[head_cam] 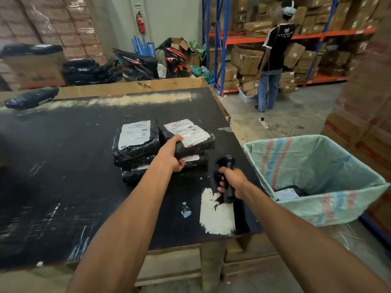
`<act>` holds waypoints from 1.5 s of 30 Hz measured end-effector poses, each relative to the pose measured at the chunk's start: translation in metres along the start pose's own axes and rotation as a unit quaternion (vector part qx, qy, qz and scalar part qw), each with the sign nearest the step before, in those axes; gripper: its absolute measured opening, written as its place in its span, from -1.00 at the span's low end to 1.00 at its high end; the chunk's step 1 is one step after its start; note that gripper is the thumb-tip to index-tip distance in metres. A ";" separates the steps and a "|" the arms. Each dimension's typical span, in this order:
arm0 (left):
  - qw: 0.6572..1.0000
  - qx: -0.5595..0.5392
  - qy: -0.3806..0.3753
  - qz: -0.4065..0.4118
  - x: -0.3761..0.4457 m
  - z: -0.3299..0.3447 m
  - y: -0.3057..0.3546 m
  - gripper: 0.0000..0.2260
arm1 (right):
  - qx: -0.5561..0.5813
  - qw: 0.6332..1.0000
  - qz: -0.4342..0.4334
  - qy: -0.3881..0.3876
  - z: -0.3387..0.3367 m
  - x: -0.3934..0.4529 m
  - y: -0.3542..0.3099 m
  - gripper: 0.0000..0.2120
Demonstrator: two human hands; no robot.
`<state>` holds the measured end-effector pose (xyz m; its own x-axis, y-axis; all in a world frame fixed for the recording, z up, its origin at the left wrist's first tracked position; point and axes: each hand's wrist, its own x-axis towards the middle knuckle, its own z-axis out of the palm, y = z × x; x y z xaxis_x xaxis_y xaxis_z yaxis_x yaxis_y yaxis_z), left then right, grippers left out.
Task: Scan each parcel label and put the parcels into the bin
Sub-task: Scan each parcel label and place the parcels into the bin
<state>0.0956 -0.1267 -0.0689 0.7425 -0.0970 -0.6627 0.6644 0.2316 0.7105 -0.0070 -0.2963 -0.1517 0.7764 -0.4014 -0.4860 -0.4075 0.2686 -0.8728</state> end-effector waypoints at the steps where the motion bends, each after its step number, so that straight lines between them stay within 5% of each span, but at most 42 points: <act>1: 1.000 0.014 -0.014 -0.006 -0.001 -0.002 -0.003 -0.63 | 0.031 0.999 -0.018 0.014 -0.002 -0.001 -0.004 -0.88; 8: 0.998 -0.024 -0.057 0.014 0.003 -0.006 -0.013 -0.61 | 0.066 0.980 -0.184 -0.044 -0.010 -0.019 -0.041 -0.76; 18: 0.978 -0.025 -0.085 0.189 0.012 -0.018 -0.044 -0.34 | -0.096 0.954 -0.248 -0.138 -0.013 -0.031 -0.014 -0.90; 27: 0.957 -0.057 -0.124 0.255 0.007 -0.015 -0.035 -0.06 | -0.075 0.949 -0.273 -0.135 -0.018 -0.037 -0.007 -0.96; 41: 0.945 -0.011 -0.113 0.306 0.013 -0.013 -0.036 -0.34 | -0.084 0.945 -0.278 -0.149 -0.023 -0.042 -0.017 -0.93; 45: 0.943 -0.001 -0.116 0.311 0.013 -0.012 -0.032 -0.26 | -0.076 0.949 -0.275 -0.138 -0.022 -0.042 -0.021 -0.85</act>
<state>0.0830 -0.1238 -0.1031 0.9873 -0.1515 -0.0484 0.0946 0.3147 0.9445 -0.0417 -0.3044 -0.1139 0.9794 -0.1938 0.0559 0.0467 -0.0519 -0.9976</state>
